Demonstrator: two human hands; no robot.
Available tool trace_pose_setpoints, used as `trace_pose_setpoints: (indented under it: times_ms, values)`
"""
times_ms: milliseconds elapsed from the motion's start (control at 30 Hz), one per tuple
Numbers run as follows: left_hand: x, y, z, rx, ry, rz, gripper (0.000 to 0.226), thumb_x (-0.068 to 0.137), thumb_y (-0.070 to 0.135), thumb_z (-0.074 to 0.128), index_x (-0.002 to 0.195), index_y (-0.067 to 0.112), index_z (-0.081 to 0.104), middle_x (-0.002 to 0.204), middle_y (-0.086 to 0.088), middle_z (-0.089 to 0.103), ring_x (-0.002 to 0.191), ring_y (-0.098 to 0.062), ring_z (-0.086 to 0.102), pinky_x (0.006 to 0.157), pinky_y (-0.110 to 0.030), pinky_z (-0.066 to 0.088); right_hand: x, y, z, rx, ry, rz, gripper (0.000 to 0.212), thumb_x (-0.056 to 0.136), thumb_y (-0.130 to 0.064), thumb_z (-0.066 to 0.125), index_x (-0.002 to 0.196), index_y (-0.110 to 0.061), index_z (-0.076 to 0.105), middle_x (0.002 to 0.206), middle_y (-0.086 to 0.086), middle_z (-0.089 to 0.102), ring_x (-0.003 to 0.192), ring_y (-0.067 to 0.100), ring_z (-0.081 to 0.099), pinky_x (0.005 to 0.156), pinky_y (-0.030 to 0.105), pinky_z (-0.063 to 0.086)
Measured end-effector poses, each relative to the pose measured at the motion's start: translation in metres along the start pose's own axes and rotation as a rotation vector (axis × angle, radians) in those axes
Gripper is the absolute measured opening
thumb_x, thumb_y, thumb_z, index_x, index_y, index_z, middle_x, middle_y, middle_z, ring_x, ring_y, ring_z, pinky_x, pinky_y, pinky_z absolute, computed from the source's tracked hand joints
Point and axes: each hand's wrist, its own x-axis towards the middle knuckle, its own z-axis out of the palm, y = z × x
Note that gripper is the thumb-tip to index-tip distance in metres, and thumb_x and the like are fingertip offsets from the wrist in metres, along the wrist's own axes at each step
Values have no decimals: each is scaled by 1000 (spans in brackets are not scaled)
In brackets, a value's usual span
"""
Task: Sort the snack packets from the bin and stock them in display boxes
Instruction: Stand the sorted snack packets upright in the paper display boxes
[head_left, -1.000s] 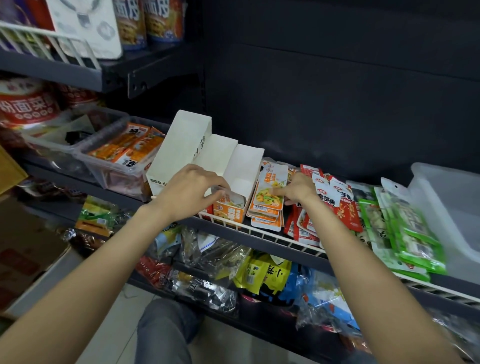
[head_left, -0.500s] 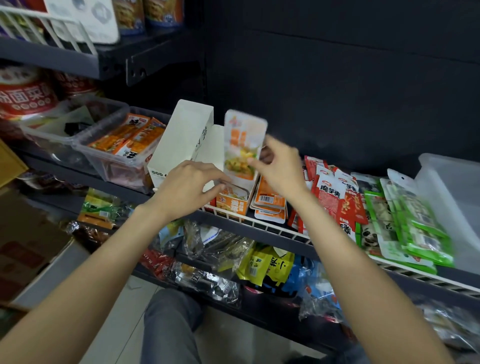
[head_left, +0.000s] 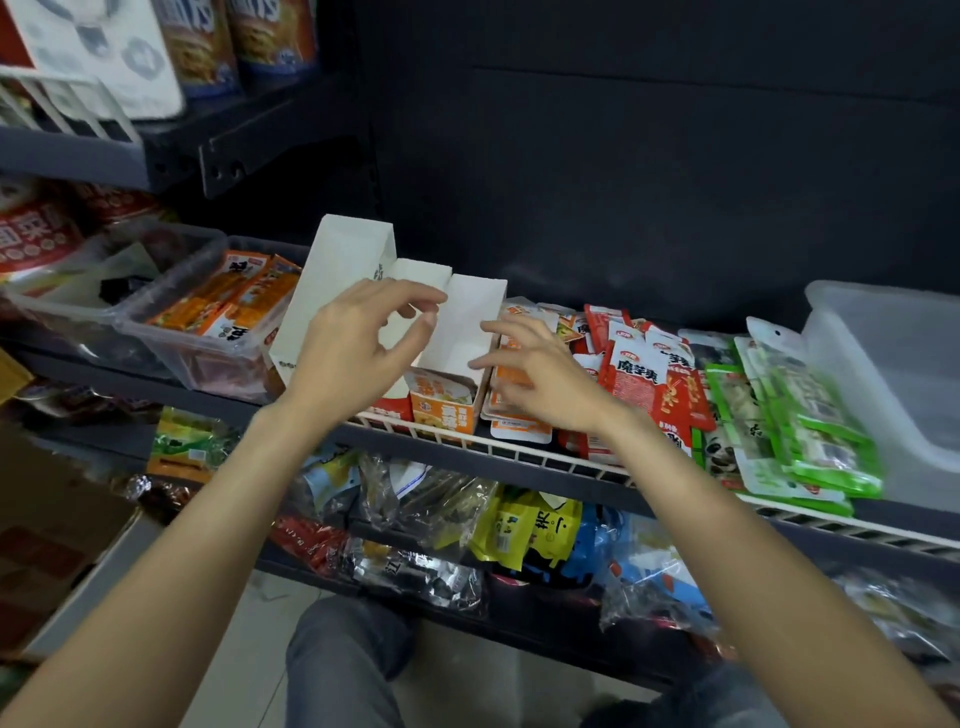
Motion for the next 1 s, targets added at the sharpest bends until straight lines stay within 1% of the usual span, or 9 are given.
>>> trace_pose_setpoints:
  times_ms: [167,267,400,500,567,667,767,867,1000]
  values:
    - [21,30,11,-62,-57,-32,27,91,25,52,114,24,64,103,12,67,96,-5,58,82,-24,45,-10,35,-16,221,318,336,23,93,-12,56,114,-15,66,120,3,63,111,15,58,97,29,44]
    - [26,60,42,70,-57,-83,29,89,21,55,118,23,61,106,7,67,99,-14,59,82,-32,48,-1,39,-10,181,237,522,37,90,-31,62,122,-11,58,105,7,68,91,15,62,78,24,44]
    - [23,98,107,195,-162,-168,48,89,15,54,136,17,42,129,-6,55,118,-24,51,93,-35,45,12,38,5,55,62,609,34,93,-22,51,125,-10,46,111,15,64,89,26,60,71,32,45]
    - [14,93,136,174,-203,-226,61,90,13,55,145,15,29,139,-9,45,130,-24,40,107,-33,33,8,44,2,284,44,682,47,91,-15,57,134,-15,38,126,13,58,110,28,58,85,31,47]
    - [7,81,142,89,-222,-317,65,90,15,55,147,15,24,145,-11,38,136,-26,33,110,-36,31,-1,48,-7,462,107,702,77,82,-12,71,145,-18,28,131,6,53,115,24,56,85,27,48]
    - [-2,67,149,58,-268,-370,65,92,22,54,148,12,22,147,-13,35,136,-29,33,109,-40,32,-14,60,-23,595,304,712,88,75,-10,78,145,-20,26,120,5,62,108,21,61,90,35,52]
    - [1,57,157,156,-381,-401,65,95,33,50,147,8,21,149,-15,32,135,-31,32,110,-40,31,-27,65,-40,567,384,769,78,81,-7,72,145,-14,28,101,0,62,99,20,63,91,34,49]
    - [6,55,165,254,-455,-419,69,95,41,47,147,5,18,153,-17,23,138,-30,26,111,-39,29,-38,62,-47,581,419,735,35,87,-10,64,121,-13,56,108,1,66,89,15,64,76,26,52]
    - [17,53,173,440,-462,-356,67,97,44,40,147,4,19,151,-18,26,136,-31,29,110,-38,28,-46,61,-47,621,488,688,13,92,-17,57,102,-17,64,100,1,70,89,17,68,83,36,55]
